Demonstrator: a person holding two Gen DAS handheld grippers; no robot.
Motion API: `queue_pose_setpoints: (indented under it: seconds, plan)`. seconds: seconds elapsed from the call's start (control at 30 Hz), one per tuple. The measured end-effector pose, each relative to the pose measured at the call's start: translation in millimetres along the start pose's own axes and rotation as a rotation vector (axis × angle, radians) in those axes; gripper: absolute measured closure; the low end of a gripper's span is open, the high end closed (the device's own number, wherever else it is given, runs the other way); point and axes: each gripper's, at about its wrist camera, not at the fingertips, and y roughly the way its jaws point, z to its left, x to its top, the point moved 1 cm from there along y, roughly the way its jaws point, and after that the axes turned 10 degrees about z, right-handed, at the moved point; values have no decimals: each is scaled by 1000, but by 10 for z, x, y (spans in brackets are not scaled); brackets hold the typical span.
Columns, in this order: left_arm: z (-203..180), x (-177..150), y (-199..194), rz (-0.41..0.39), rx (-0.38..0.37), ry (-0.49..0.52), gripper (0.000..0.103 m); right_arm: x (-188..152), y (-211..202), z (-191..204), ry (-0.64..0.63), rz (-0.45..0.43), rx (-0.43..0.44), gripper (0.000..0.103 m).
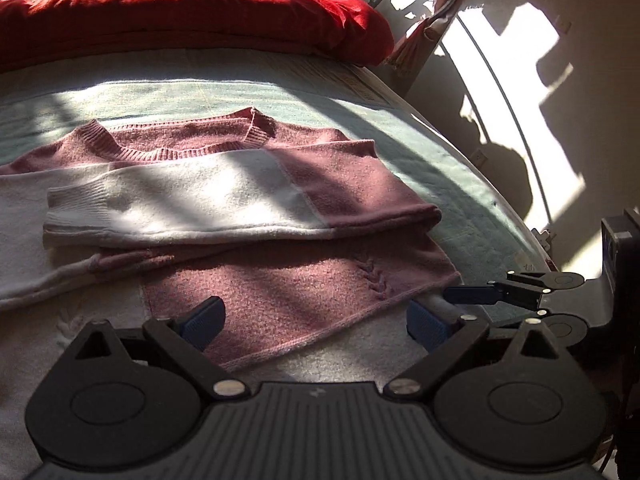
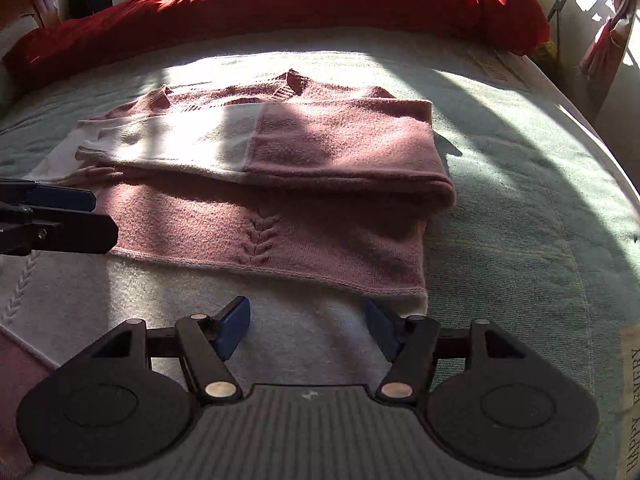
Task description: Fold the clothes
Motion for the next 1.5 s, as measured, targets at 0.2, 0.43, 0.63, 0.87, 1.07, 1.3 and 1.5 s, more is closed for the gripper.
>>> queue_pose_setpoints:
  seconds: [0.2, 0.43, 0.63, 0.87, 1.07, 1.3, 1.5]
  plan:
    - [-2, 14, 324, 59, 50, -10, 6, -93, 28, -44, 65, -37, 24, 24]
    - [18, 103, 266, 17, 22, -58, 5, -103, 30, -55, 78, -42, 38, 20]
    - [72, 226, 425, 26, 46, -77, 1, -144, 23, -45, 87, -45, 42, 16]
    - [145, 401, 232, 33, 20, -132, 2, -145, -29, -26, 98, -42, 44, 14]
    - [315, 212, -285, 18, 41, -210, 1, -44, -139, 72, 101, -61, 98, 14]
    - [678, -198, -540, -22, 63, -363, 1, 316, 8, 715, -51, -96, 87, 14]
    - [835, -442, -447, 14, 89, -356, 1, 419, 386, 1027, -134, -43, 22, 13]
